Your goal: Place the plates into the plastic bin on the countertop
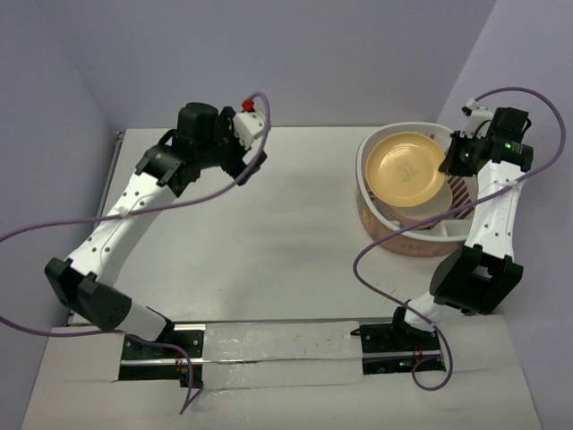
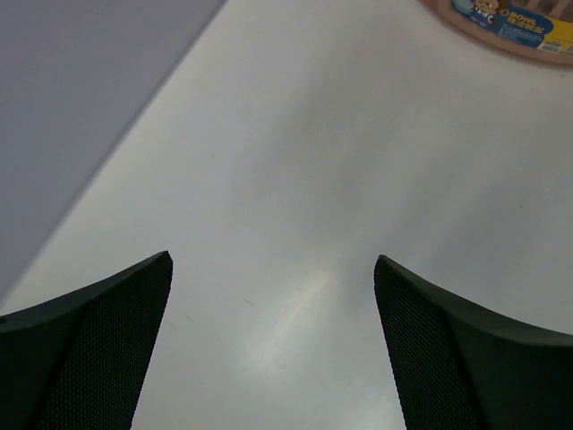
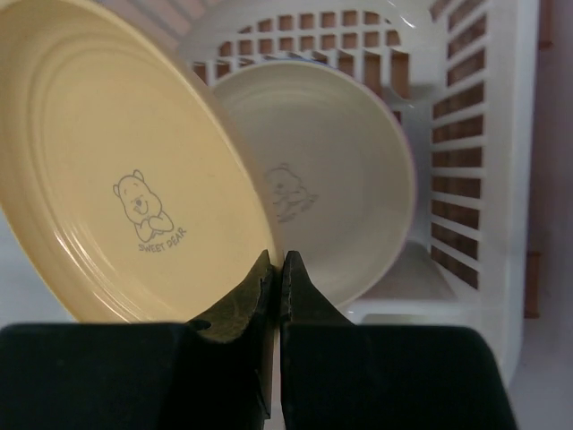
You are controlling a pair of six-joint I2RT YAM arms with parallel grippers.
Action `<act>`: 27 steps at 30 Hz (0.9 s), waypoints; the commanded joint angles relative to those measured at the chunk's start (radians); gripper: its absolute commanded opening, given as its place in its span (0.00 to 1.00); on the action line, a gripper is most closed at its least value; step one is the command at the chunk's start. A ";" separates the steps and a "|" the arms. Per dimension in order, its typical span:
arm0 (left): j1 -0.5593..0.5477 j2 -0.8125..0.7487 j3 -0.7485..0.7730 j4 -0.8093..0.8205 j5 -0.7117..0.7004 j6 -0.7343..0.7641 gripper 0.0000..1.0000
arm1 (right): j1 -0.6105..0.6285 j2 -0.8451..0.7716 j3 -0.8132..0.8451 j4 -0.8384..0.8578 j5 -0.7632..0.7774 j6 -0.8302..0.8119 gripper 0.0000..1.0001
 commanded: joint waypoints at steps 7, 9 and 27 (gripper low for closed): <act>0.086 -0.020 -0.091 0.027 0.142 -0.367 0.99 | -0.094 0.196 0.049 0.069 0.053 -0.090 0.00; 0.098 -0.025 -0.110 0.041 0.150 -0.386 0.99 | -0.095 0.215 0.050 0.072 0.059 -0.096 0.00; 0.538 -0.099 -0.252 0.190 0.272 -0.676 0.99 | 0.275 -0.026 0.124 0.039 0.005 0.084 0.92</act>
